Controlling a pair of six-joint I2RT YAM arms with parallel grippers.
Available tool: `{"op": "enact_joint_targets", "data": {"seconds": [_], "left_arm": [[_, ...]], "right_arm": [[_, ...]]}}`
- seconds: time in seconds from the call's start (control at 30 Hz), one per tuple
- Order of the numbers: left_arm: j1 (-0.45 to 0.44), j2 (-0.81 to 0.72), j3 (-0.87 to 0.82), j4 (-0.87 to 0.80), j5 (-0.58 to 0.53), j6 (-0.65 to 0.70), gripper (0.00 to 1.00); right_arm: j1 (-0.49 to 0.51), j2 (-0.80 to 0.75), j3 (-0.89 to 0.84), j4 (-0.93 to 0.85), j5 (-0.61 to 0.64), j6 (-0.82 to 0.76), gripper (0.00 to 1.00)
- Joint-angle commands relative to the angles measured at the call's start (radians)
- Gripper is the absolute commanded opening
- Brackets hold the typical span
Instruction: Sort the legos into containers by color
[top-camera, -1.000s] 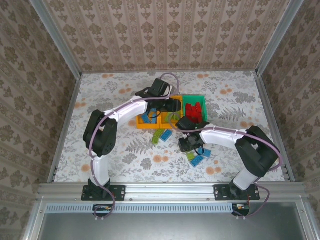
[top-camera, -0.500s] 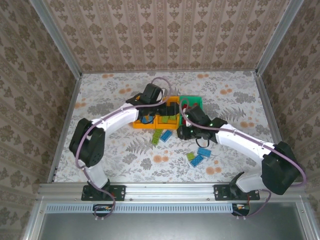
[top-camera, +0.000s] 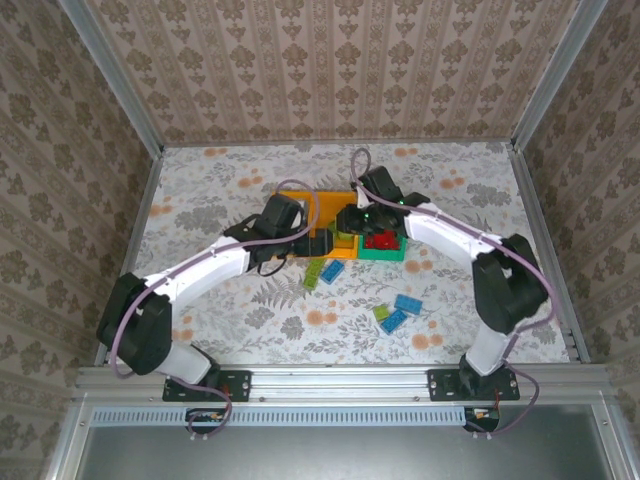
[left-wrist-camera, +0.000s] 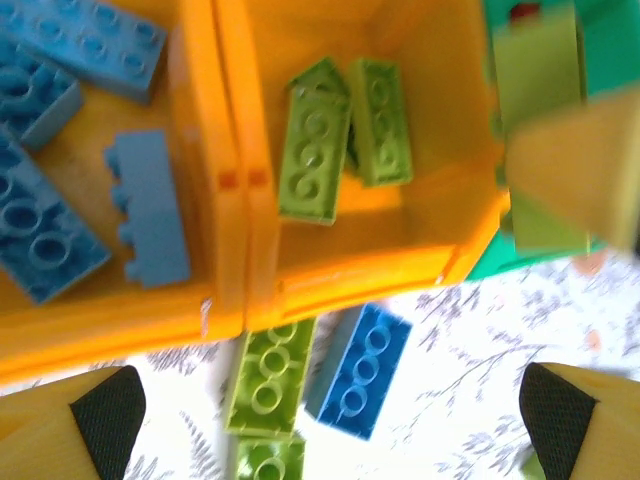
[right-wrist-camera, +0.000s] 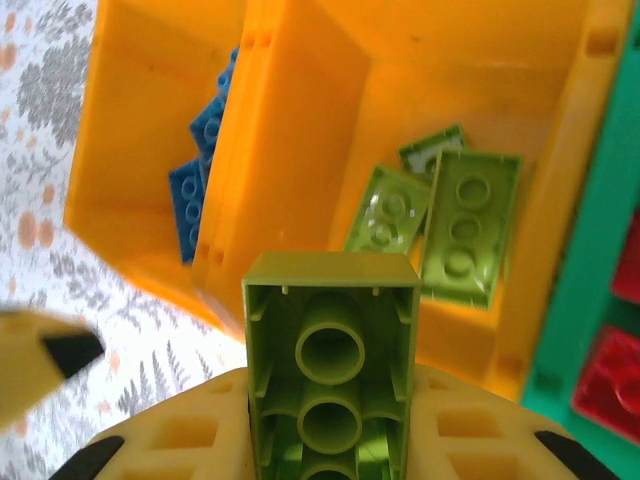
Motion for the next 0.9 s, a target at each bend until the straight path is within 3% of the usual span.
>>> {"op": "enact_joint_targets", "data": {"seconds": [0.0,0.37,0.87], "left_arm": [[-0.055,-0.033,-0.033,-0.064,-0.066,0.062,1.0],[-0.266,0.097,0.029,-0.108,-0.087,0.212,0.97],[-0.277,0.294,0.183,-0.141,-0.184,0.263,0.95]], "right_arm": [[-0.009,0.088,0.105,-0.093,0.003,0.038,0.28],[-0.011,0.206,0.236,-0.206,0.075,0.007,0.37],[-0.014,0.212,0.24,-0.23,0.079,-0.015,0.52]]}}
